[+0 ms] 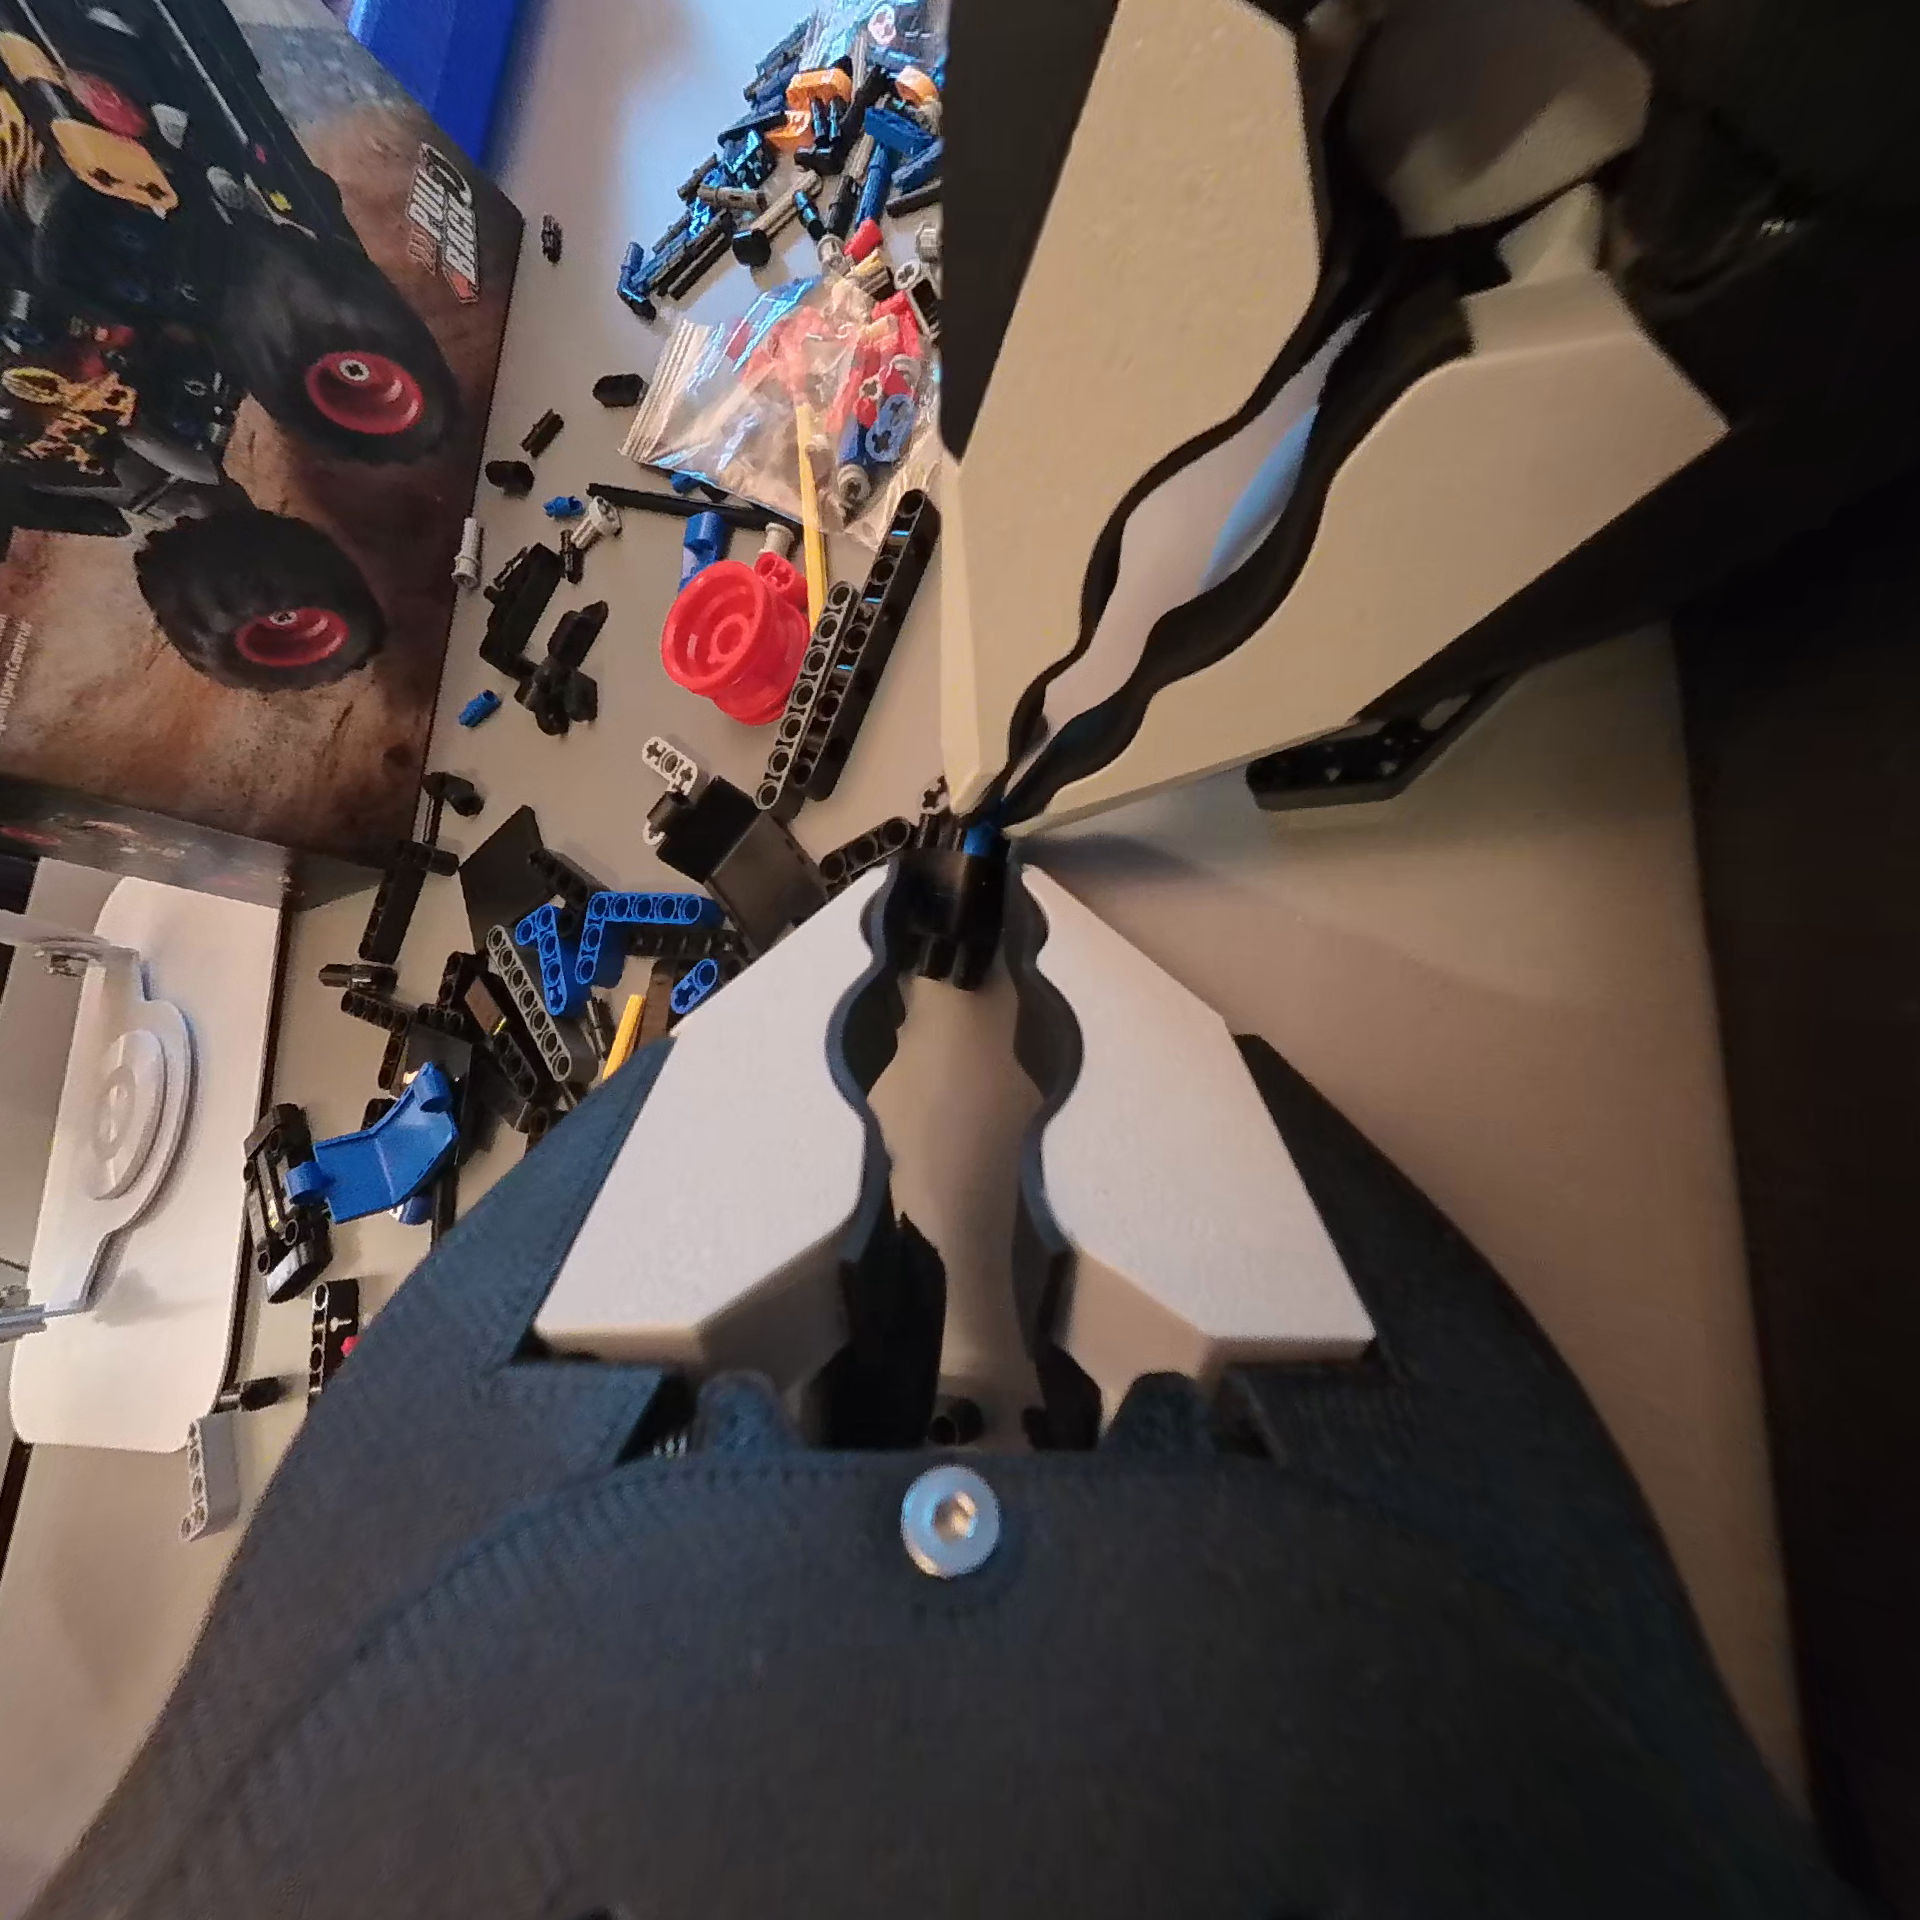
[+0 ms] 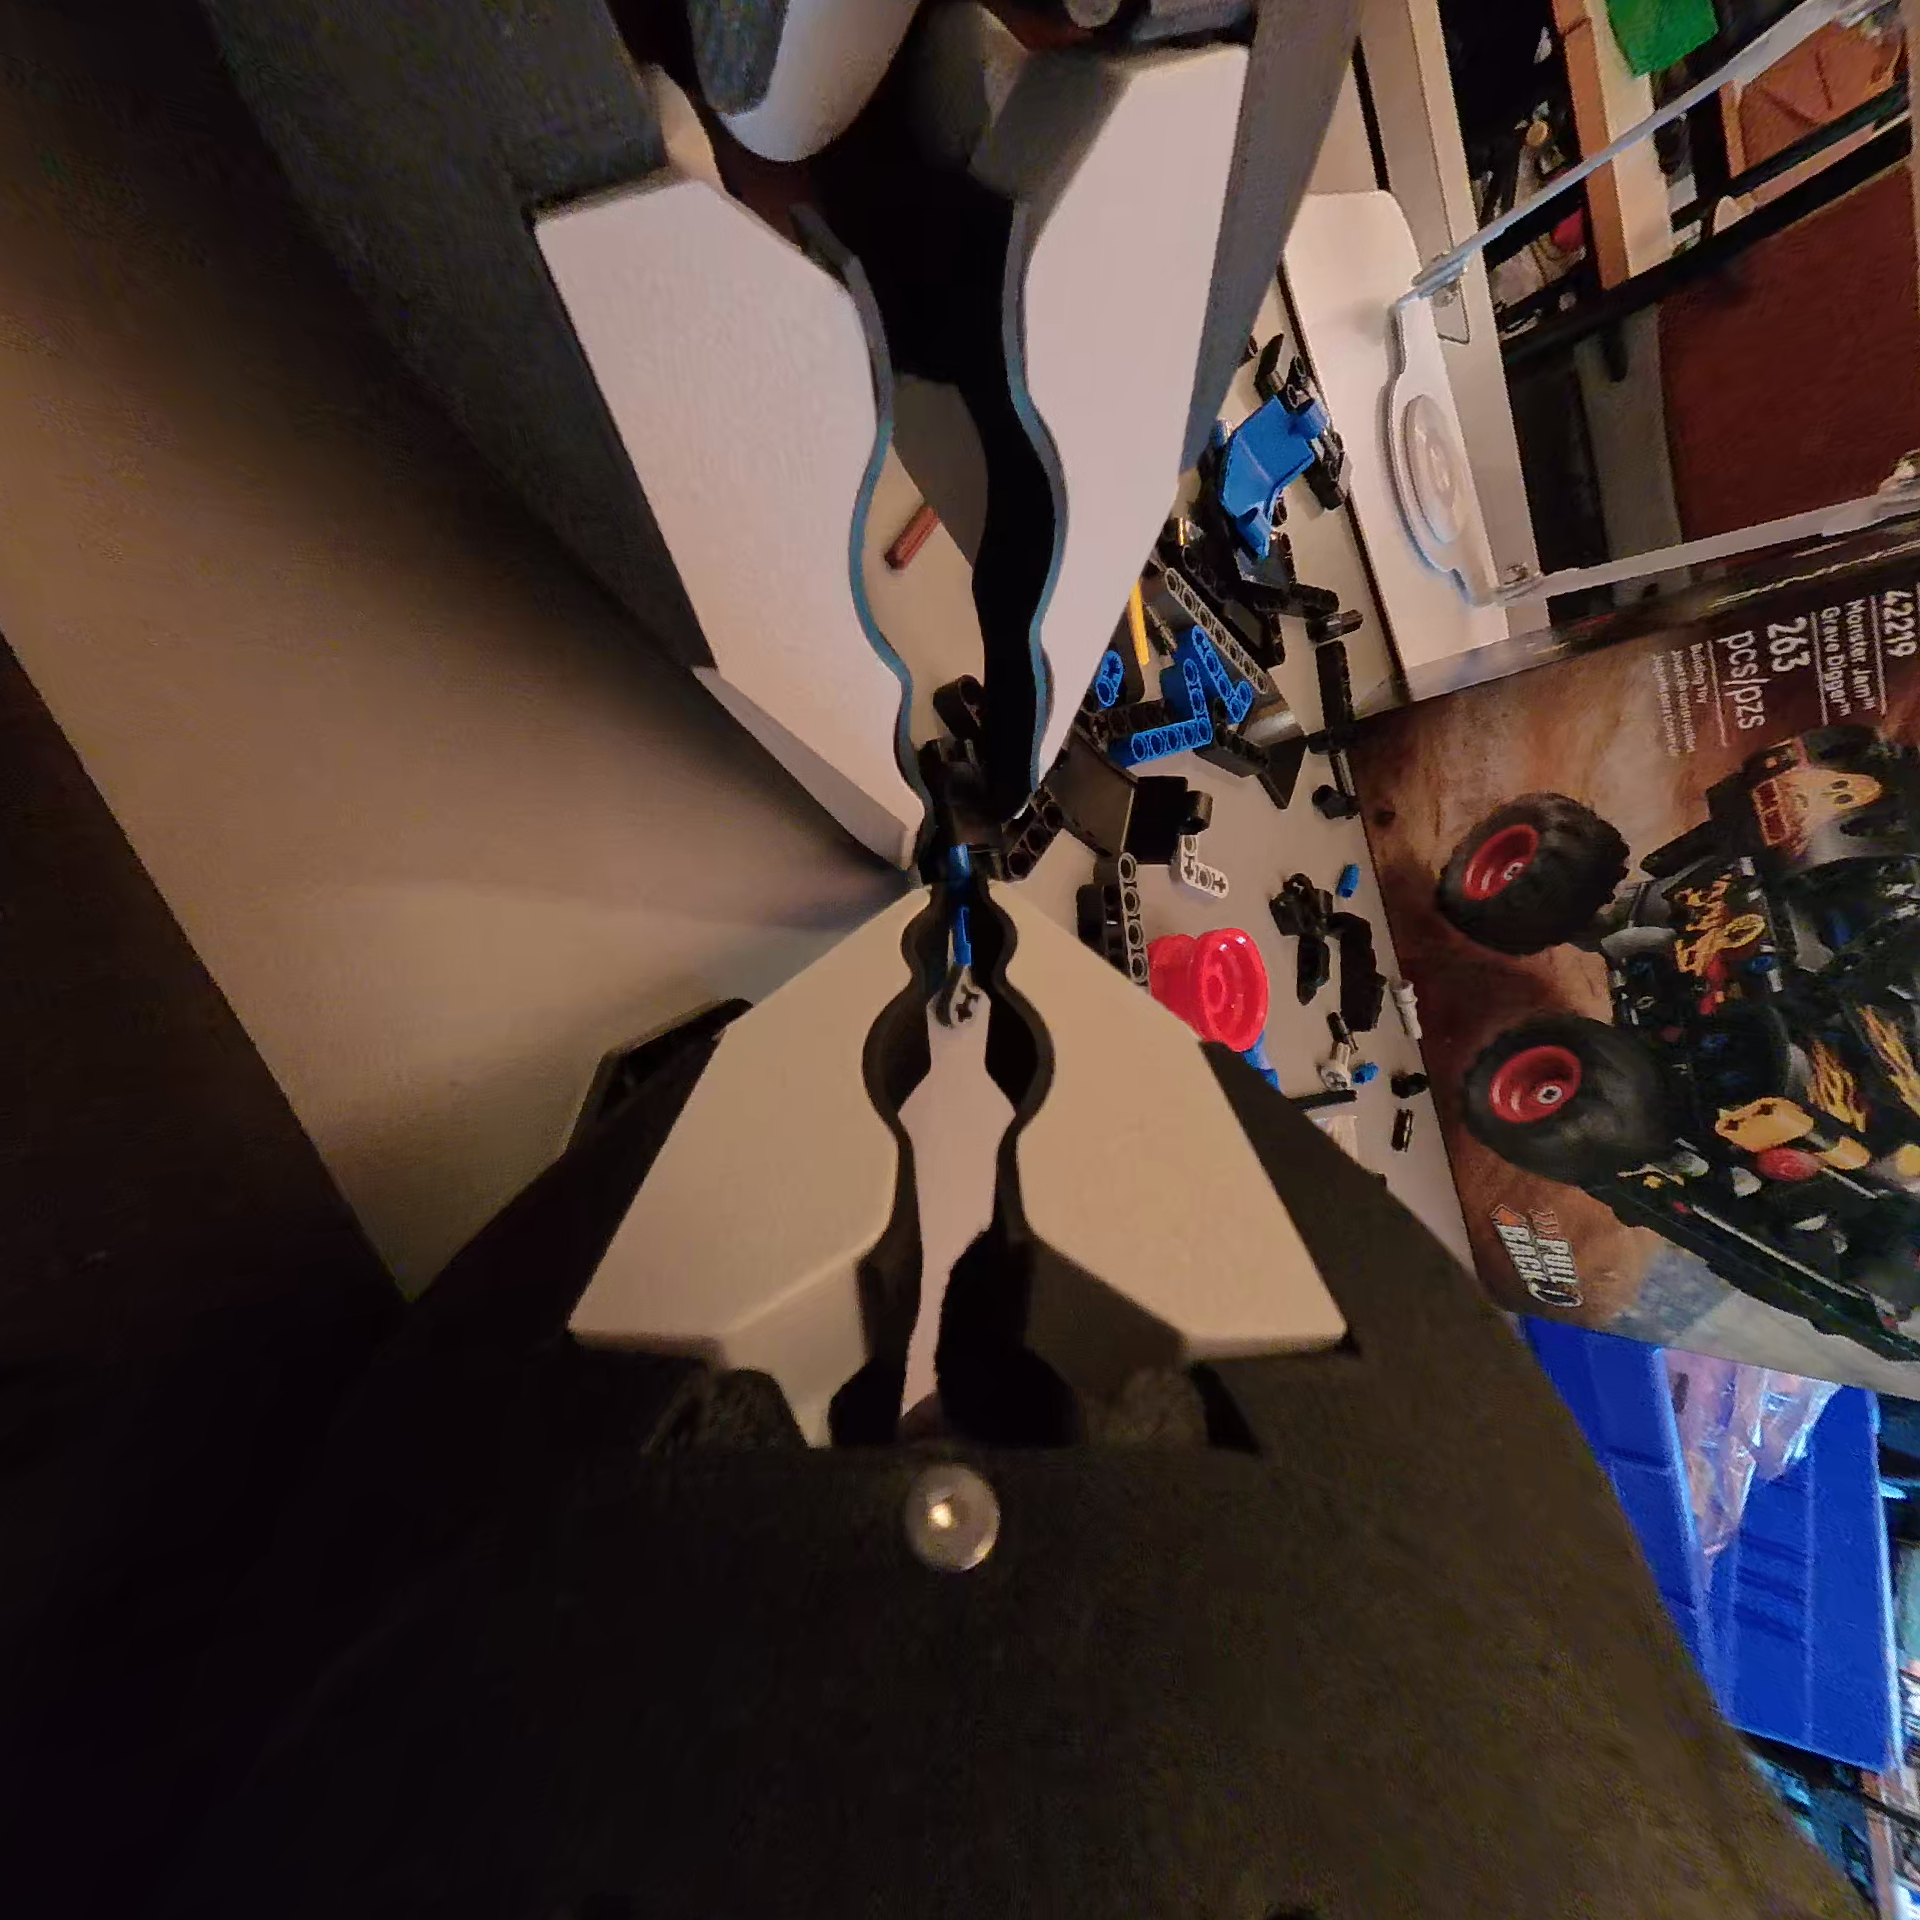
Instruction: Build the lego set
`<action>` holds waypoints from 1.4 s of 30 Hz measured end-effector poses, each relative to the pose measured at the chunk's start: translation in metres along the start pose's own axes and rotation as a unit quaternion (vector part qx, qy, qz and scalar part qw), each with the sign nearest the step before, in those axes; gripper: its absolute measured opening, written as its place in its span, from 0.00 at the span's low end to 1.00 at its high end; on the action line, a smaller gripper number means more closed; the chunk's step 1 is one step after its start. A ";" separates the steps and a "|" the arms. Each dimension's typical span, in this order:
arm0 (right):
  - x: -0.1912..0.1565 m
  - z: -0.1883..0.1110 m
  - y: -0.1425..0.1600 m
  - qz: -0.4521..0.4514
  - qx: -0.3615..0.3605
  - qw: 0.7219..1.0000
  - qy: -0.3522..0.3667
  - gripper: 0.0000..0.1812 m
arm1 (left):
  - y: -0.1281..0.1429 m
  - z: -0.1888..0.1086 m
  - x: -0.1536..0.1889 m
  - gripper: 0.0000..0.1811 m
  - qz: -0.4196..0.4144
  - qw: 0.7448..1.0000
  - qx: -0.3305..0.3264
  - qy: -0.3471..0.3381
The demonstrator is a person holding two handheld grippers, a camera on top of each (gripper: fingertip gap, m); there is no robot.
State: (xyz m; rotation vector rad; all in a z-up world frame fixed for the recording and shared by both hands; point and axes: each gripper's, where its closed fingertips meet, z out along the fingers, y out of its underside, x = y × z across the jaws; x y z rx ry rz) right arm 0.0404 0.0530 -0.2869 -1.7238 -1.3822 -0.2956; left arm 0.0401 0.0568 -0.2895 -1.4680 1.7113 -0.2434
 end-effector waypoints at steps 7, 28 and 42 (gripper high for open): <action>0.003 -0.002 0.001 0.045 0.028 0.998 -0.025 0.01 | -0.003 -0.002 -0.002 0.09 -0.002 1.000 0.012 0.003; 0.009 -0.017 -0.009 0.054 0.103 0.992 -0.046 0.01 | -0.019 -0.011 0.002 0.01 0.056 0.997 0.046 0.001; 0.016 -0.037 -0.014 0.121 0.205 0.961 -0.142 0.02 | -0.033 -0.025 0.002 0.01 0.052 0.992 0.114 0.024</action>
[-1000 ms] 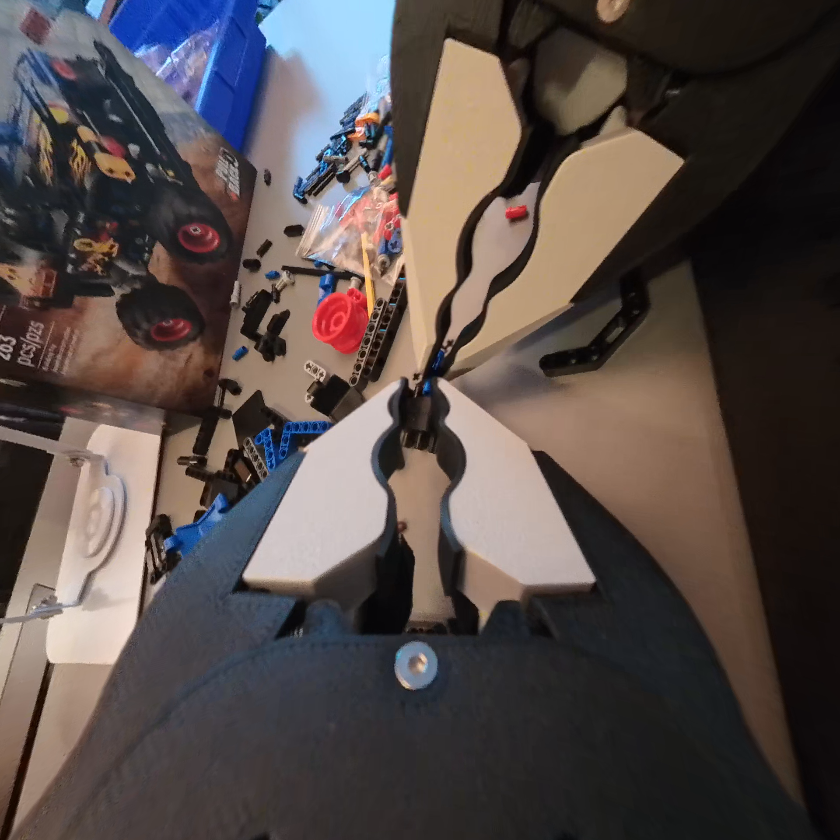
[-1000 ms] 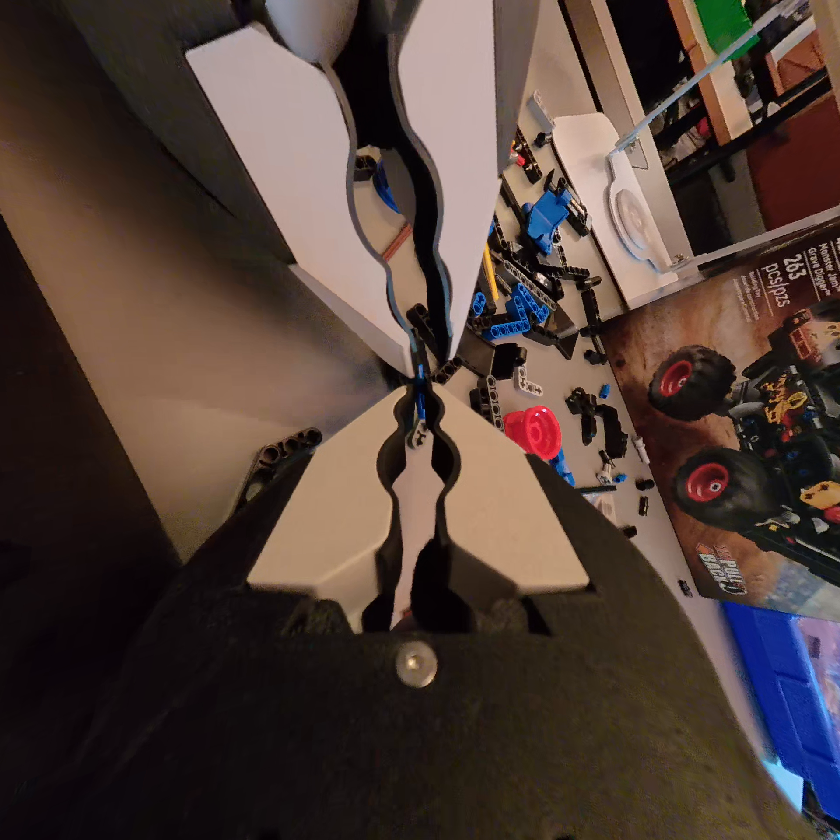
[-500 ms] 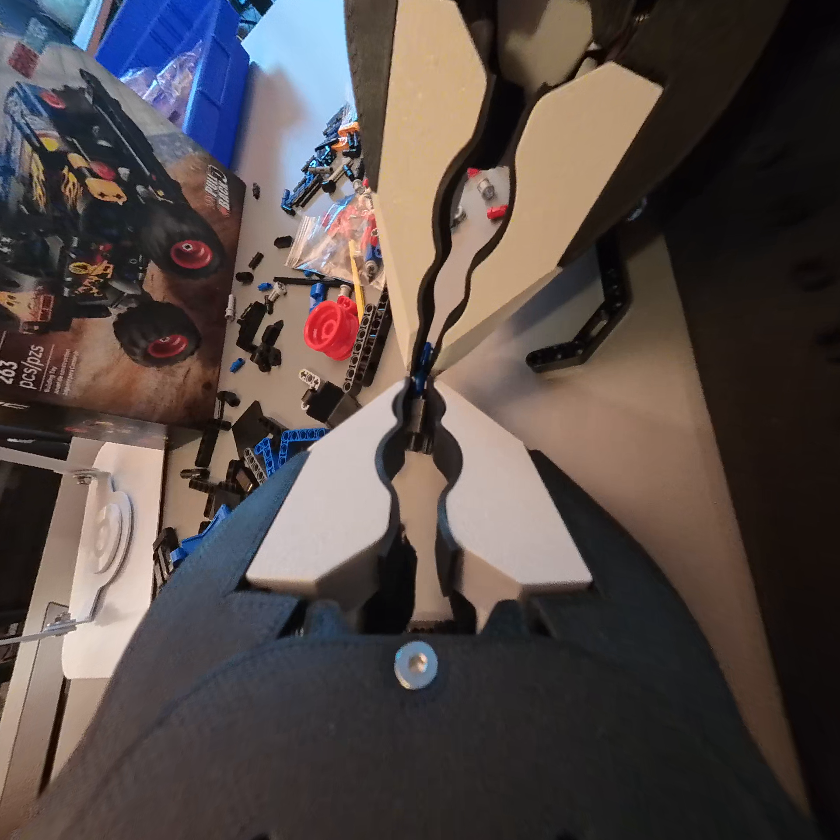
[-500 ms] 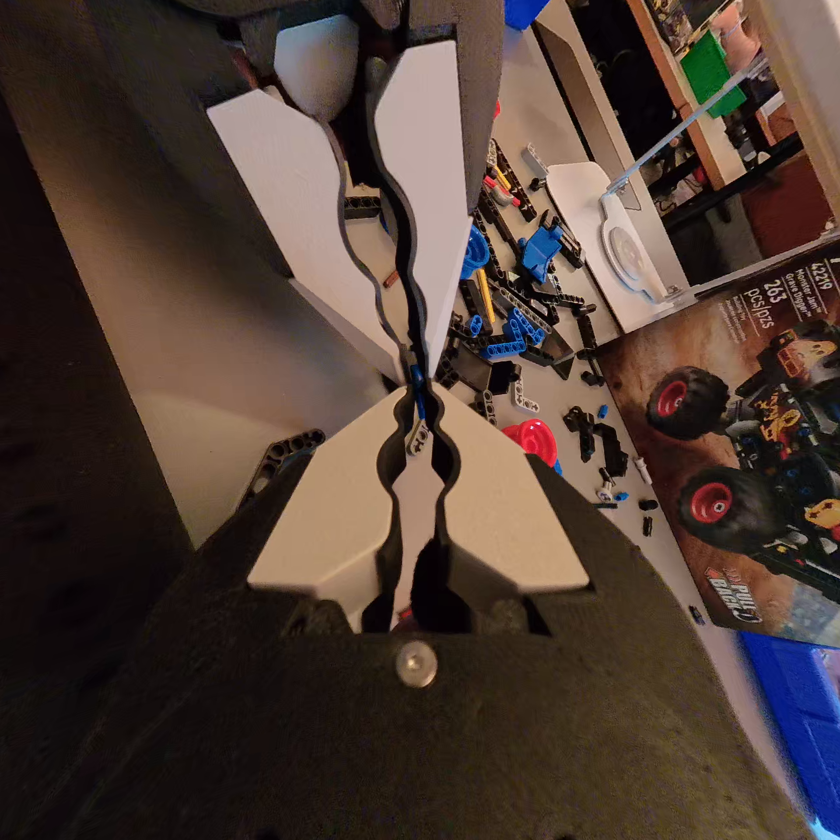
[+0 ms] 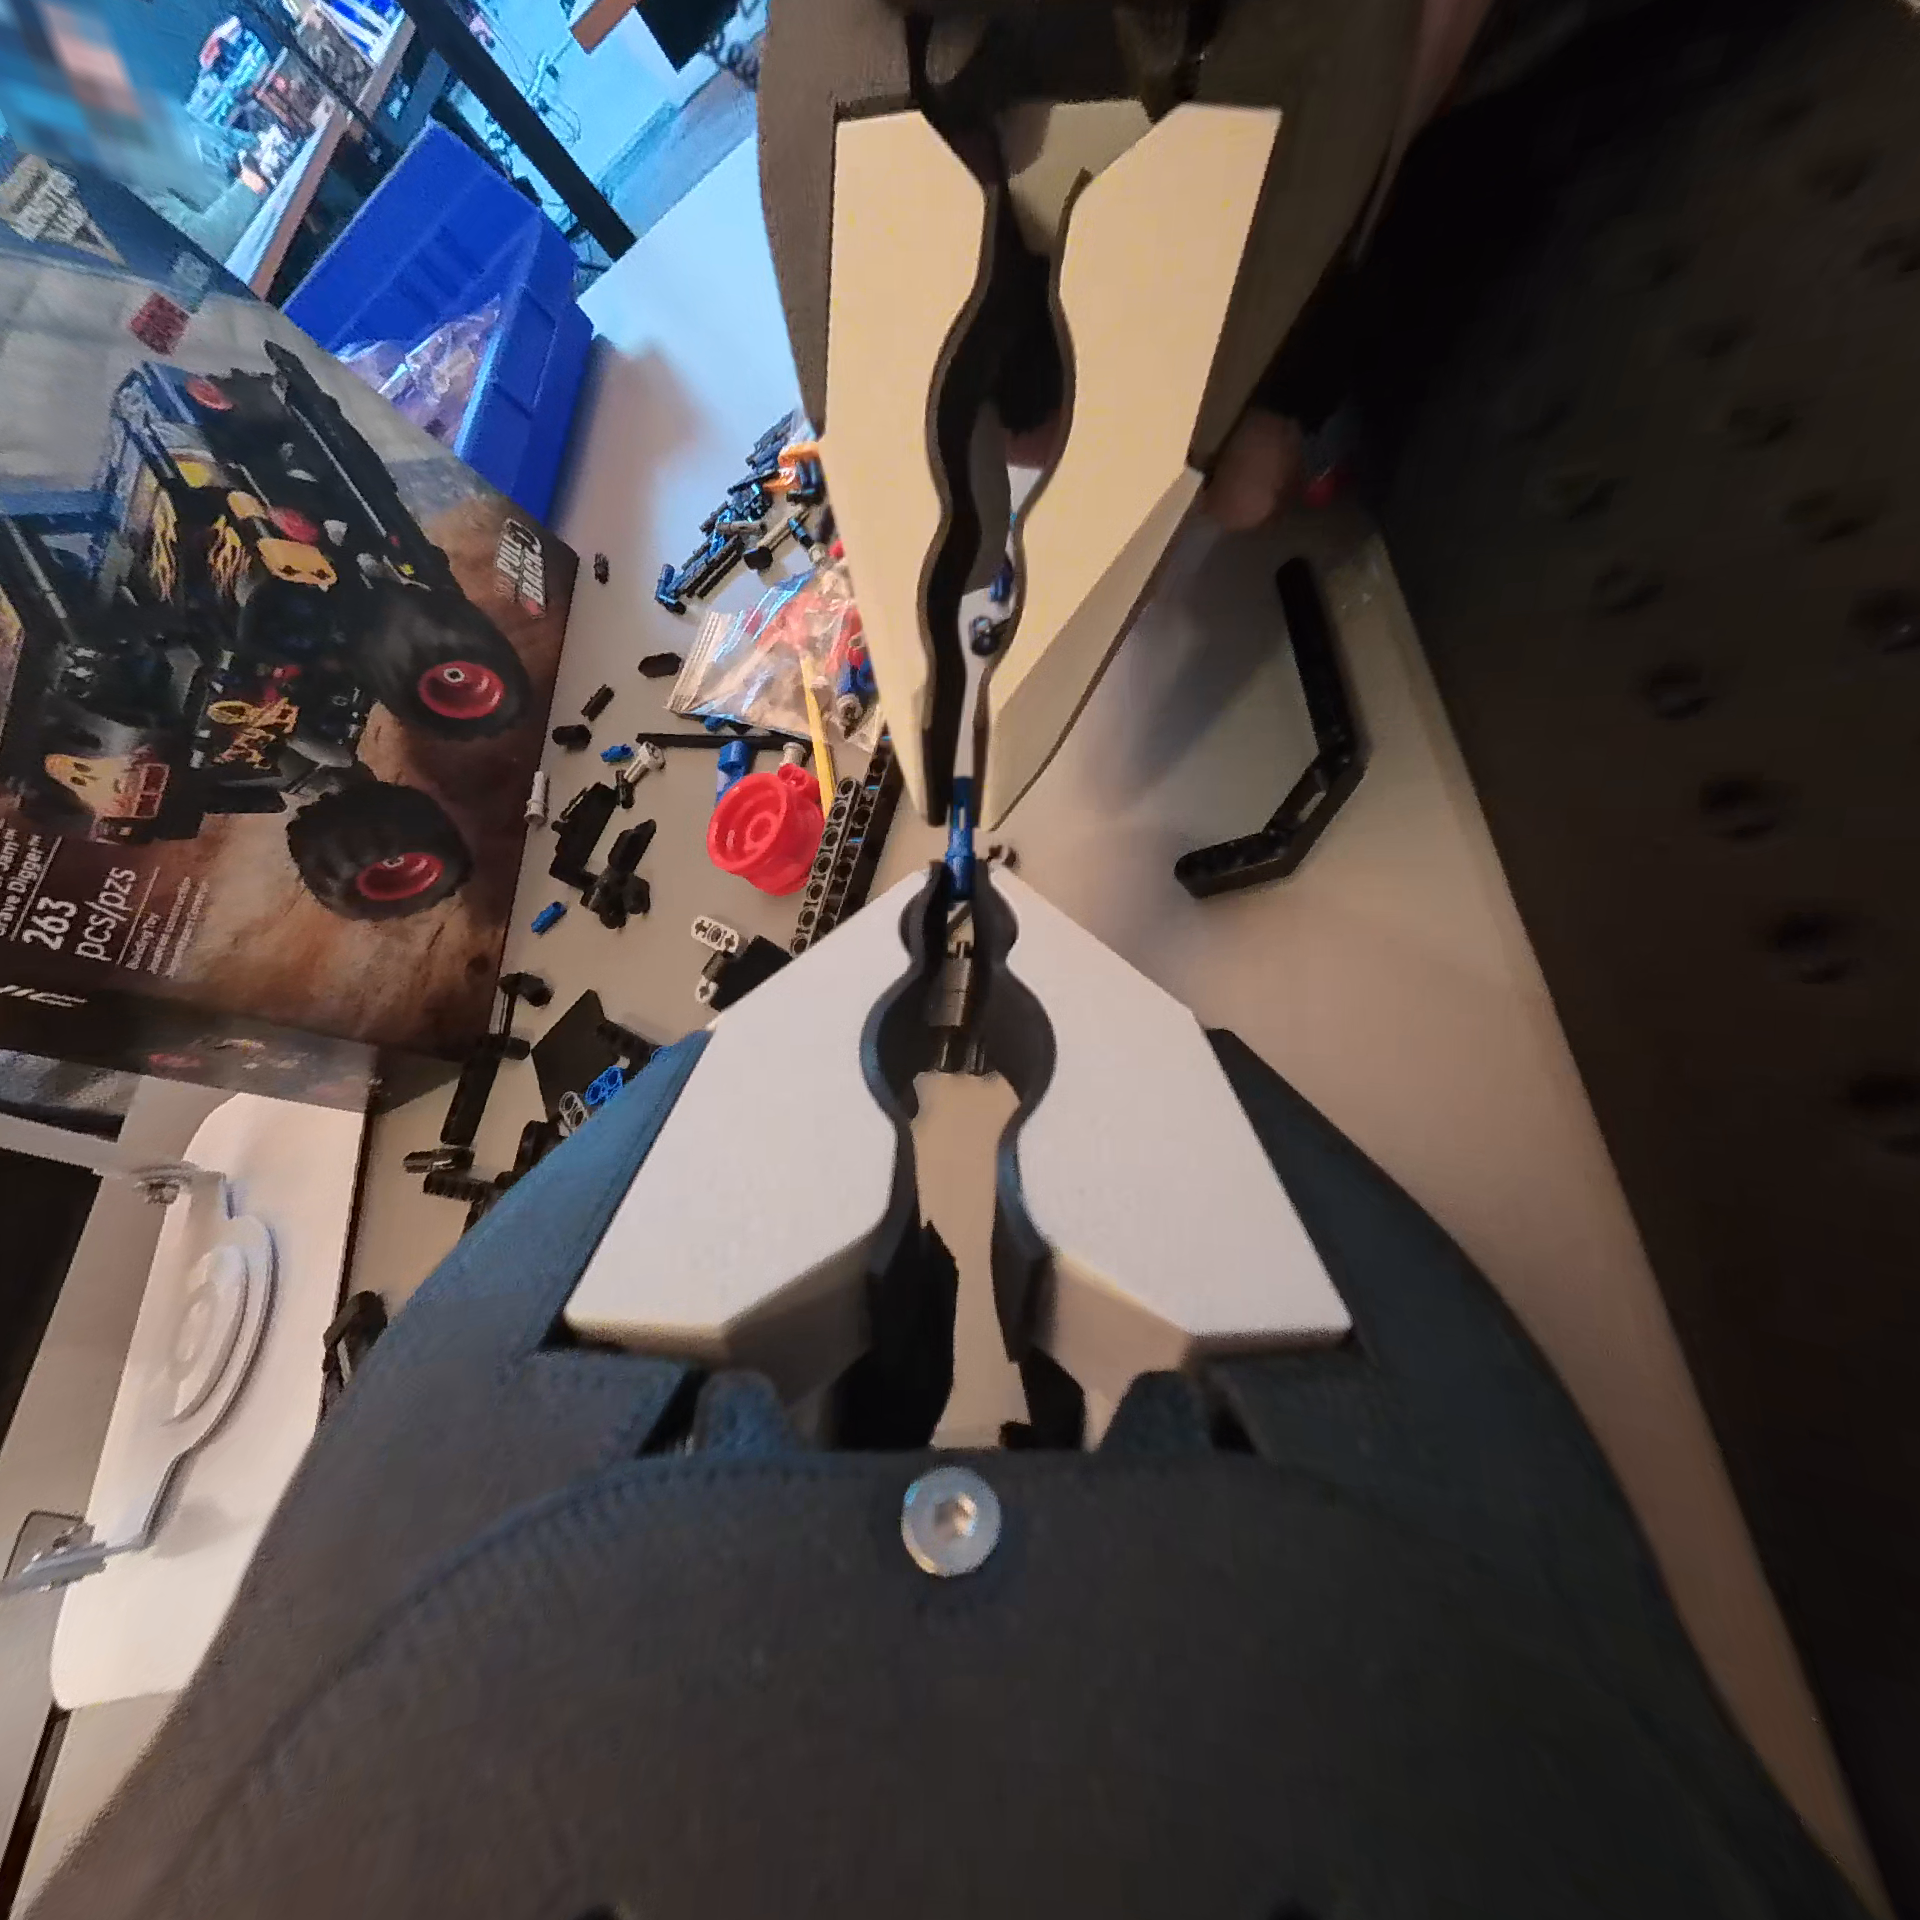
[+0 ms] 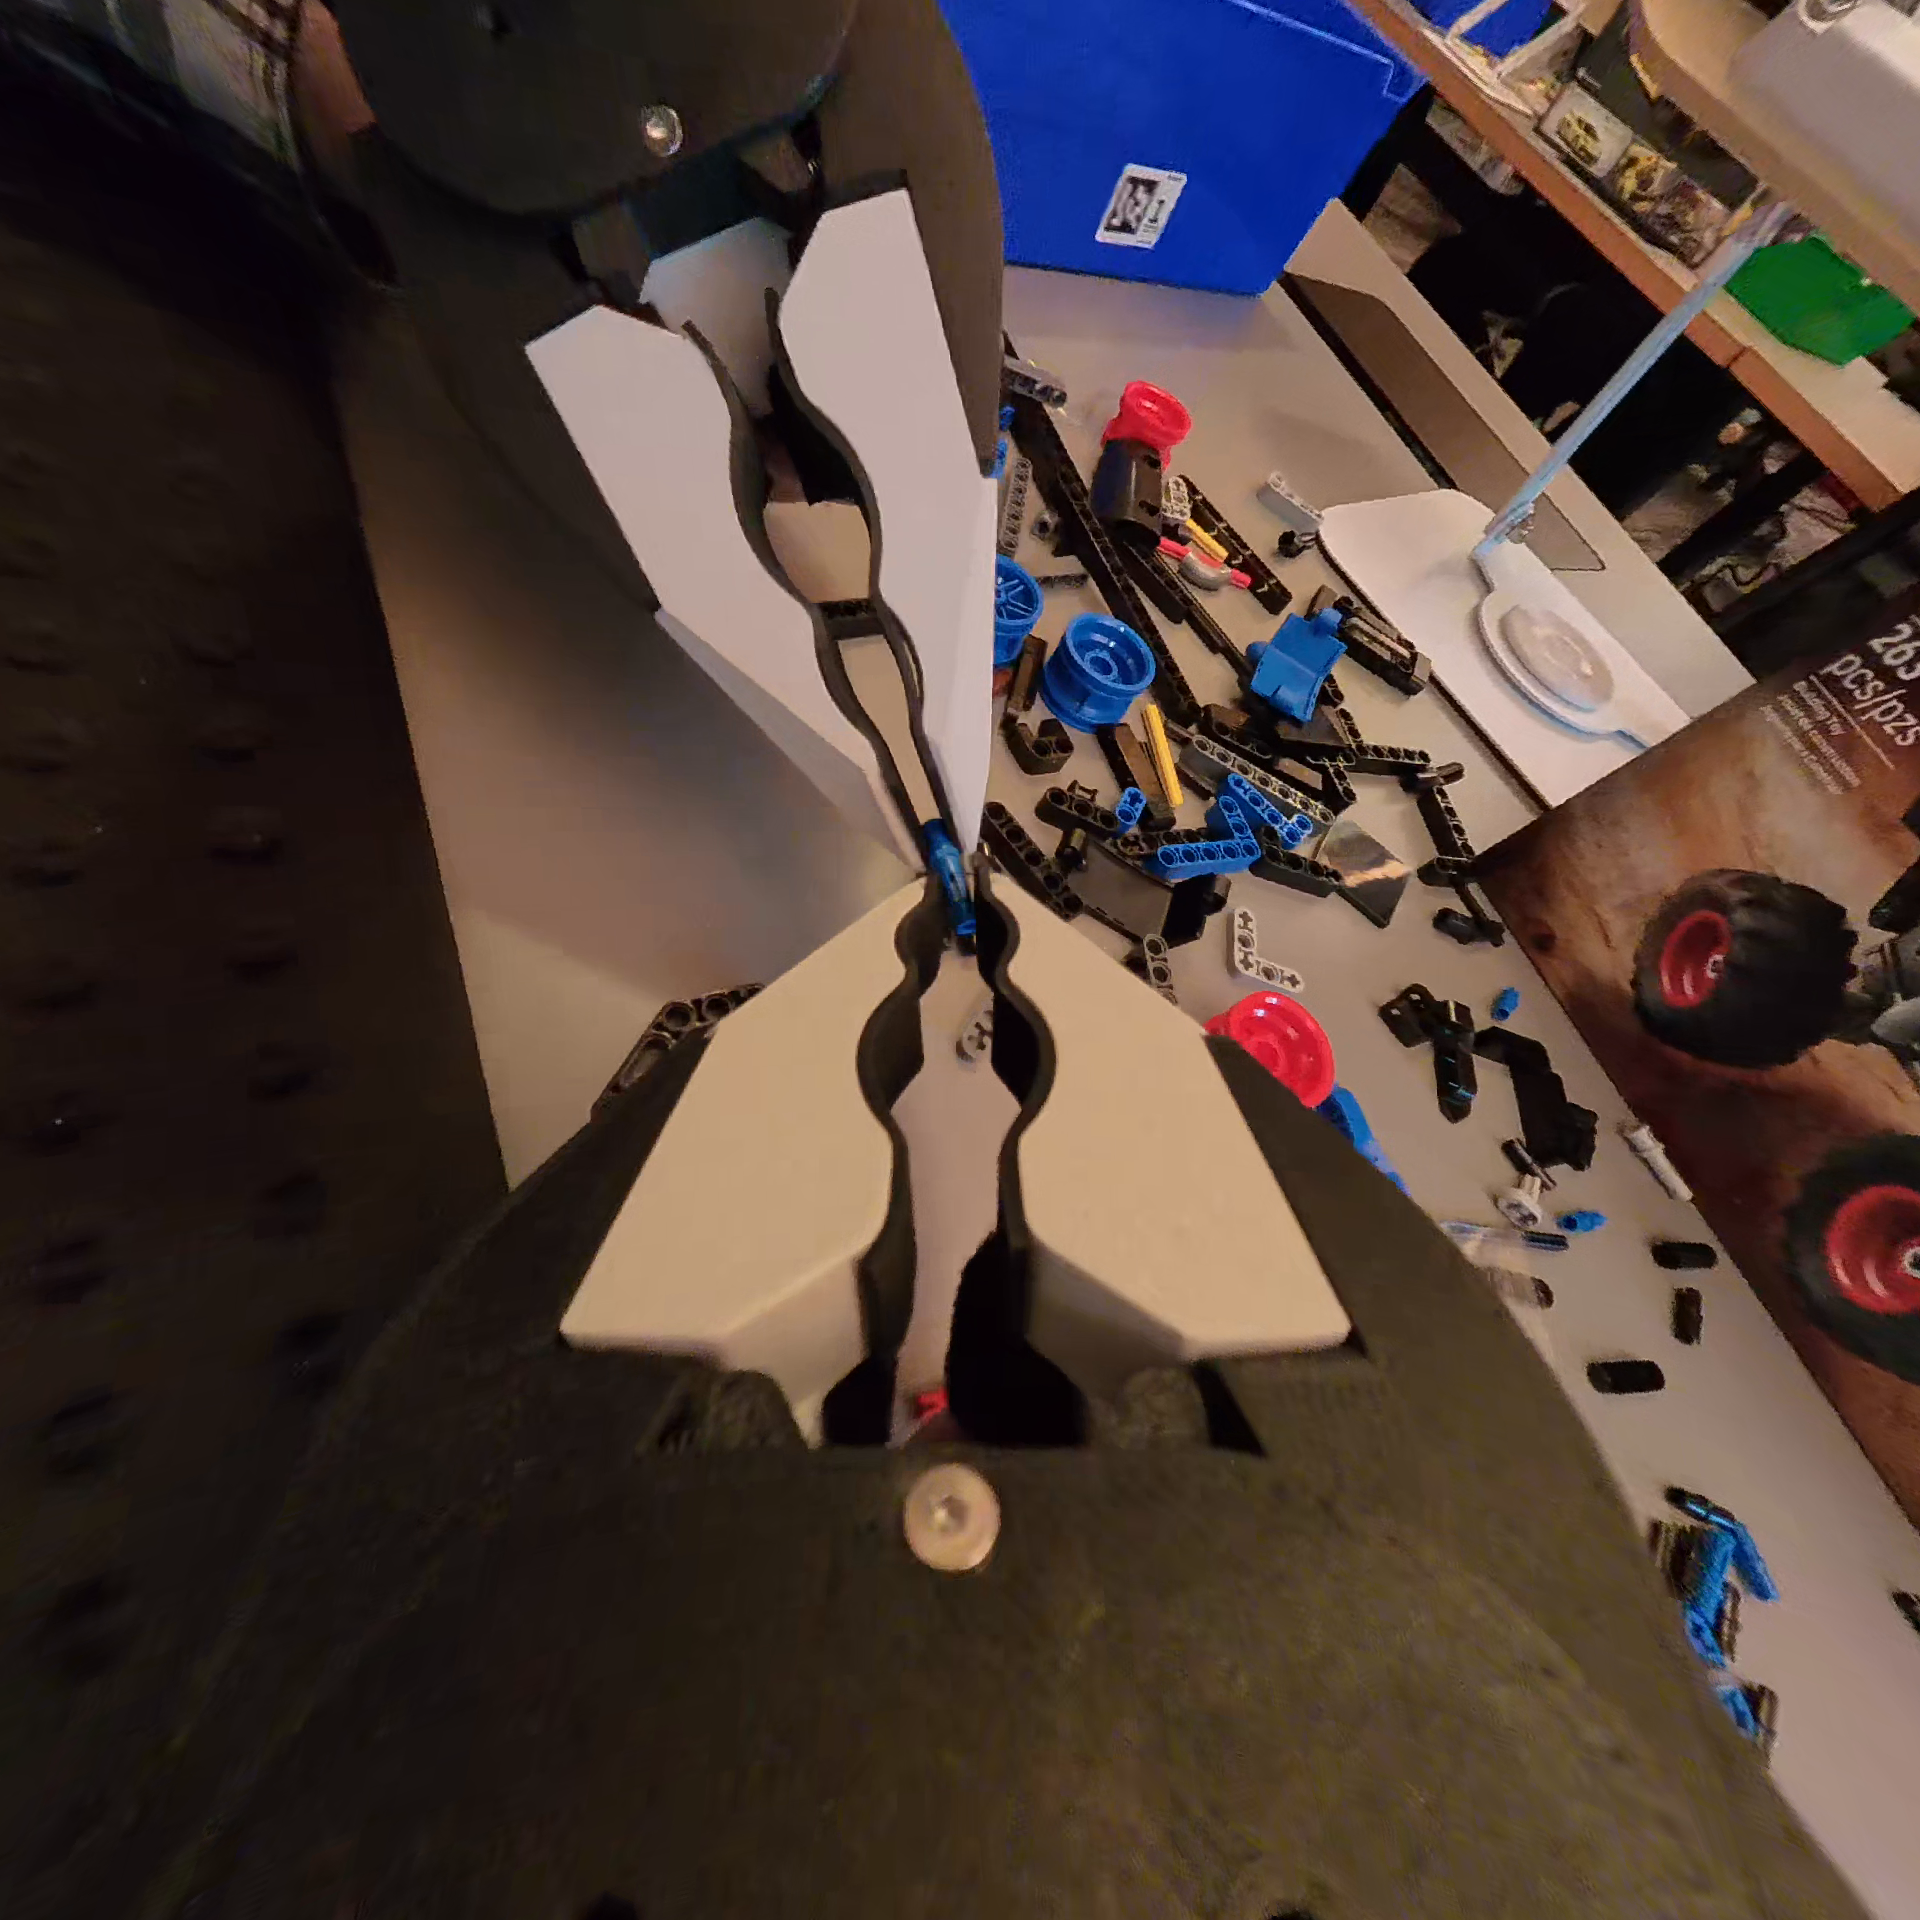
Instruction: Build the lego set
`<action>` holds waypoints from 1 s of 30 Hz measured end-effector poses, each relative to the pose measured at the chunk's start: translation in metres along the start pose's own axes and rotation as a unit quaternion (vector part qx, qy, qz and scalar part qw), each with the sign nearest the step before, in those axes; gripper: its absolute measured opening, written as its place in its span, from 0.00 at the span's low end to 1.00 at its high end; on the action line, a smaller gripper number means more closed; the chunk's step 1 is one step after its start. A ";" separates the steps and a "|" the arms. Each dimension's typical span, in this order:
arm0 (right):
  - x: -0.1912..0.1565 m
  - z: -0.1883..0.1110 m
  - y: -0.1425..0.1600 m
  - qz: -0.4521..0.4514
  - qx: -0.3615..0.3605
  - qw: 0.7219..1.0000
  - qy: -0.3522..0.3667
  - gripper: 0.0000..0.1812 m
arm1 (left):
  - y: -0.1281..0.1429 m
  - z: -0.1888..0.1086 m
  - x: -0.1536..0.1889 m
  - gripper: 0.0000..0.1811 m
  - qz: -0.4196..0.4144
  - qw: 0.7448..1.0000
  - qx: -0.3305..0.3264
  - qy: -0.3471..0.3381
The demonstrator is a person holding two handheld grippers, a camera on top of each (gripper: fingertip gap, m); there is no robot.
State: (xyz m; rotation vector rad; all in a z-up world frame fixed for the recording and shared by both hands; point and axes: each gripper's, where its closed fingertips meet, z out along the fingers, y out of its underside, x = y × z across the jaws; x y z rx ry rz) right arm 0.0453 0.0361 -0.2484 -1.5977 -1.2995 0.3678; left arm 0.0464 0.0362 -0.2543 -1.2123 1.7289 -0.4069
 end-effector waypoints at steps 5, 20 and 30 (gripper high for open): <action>-0.001 -0.002 -0.002 -0.019 0.003 1.000 -0.002 0.02 | -0.001 0.000 0.000 0.01 -0.001 1.000 0.005 0.003; -0.003 0.003 0.004 -0.015 -0.015 1.000 -0.022 0.01 | 0.004 0.002 -0.001 0.08 -0.023 1.000 -0.001 0.016; -0.002 0.022 0.028 -0.031 -0.102 0.994 -0.002 0.01 | 0.036 0.011 0.000 0.06 -0.036 0.996 -0.072 0.040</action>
